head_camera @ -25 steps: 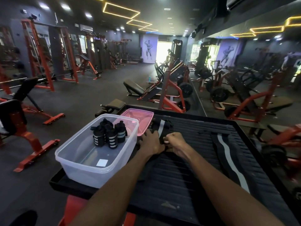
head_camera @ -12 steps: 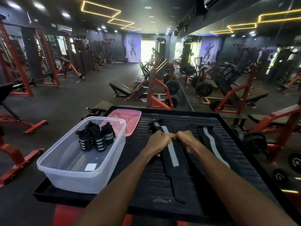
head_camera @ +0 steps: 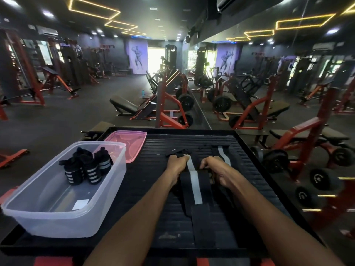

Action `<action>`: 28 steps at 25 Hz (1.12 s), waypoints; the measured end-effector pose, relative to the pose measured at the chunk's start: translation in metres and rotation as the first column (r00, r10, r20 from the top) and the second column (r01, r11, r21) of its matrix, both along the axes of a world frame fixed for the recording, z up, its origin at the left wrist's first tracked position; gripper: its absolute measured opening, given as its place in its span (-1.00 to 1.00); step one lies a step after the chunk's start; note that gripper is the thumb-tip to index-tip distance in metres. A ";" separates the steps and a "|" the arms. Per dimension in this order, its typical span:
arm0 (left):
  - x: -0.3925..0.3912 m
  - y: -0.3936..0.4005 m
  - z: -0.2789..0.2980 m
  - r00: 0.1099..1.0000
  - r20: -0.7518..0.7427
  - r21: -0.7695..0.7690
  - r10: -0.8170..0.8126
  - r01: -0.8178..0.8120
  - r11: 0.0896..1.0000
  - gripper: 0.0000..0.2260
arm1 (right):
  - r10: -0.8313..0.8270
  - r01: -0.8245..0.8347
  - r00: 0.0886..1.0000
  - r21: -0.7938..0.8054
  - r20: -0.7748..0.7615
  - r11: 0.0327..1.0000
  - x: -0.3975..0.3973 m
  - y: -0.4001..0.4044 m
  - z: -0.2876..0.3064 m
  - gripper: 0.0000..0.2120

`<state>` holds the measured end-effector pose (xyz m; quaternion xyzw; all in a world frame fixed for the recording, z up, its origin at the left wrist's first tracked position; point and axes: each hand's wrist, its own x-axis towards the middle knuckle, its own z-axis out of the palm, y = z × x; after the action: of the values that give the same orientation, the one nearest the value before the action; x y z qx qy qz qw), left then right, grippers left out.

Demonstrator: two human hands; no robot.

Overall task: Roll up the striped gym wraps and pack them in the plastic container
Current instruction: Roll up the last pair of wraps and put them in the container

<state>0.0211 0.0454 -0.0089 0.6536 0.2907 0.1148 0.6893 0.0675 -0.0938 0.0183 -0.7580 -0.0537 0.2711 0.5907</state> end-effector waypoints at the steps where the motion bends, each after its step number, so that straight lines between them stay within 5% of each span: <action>1: 0.004 -0.003 0.002 1.000 -0.015 0.023 -0.002 0.003 1.000 -0.91 | -0.012 0.012 1.000 0.007 0.015 1.000 0.005 -0.002 0.003 -0.91; 6: 0.018 -0.006 0.009 0.989 -0.043 -0.112 -0.141 0.136 0.984 -0.79 | -0.134 0.135 0.991 0.072 -0.015 0.988 0.053 -0.006 0.000 -0.65; 12: 0.015 -0.008 0.007 0.964 0.028 -0.259 -0.263 0.261 0.930 -0.77 | -0.108 0.108 0.994 0.046 -0.020 0.993 0.075 0.008 -0.019 -0.93; 20: 0.013 0.008 -0.005 0.798 -0.129 -0.217 -0.589 0.557 0.802 -0.69 | -0.123 0.116 0.985 0.064 0.118 0.991 0.092 0.022 -0.053 -0.91; 24: 0.012 0.019 -0.013 0.822 -0.026 -0.299 -0.569 0.537 0.789 -0.59 | -0.106 0.103 0.994 0.173 0.007 0.980 0.092 0.022 -0.058 -0.75; 28: 0.020 0.031 -0.018 0.930 -0.048 -0.267 -0.364 0.340 0.902 -0.53 | -0.140 0.161 0.986 0.336 -0.086 0.928 0.089 0.027 -0.045 -0.70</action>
<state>0.0414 0.0769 -0.0268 0.6064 0.2129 -0.0815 0.7618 0.1566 -0.0667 -0.0264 -0.6373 -0.0238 0.2346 0.7336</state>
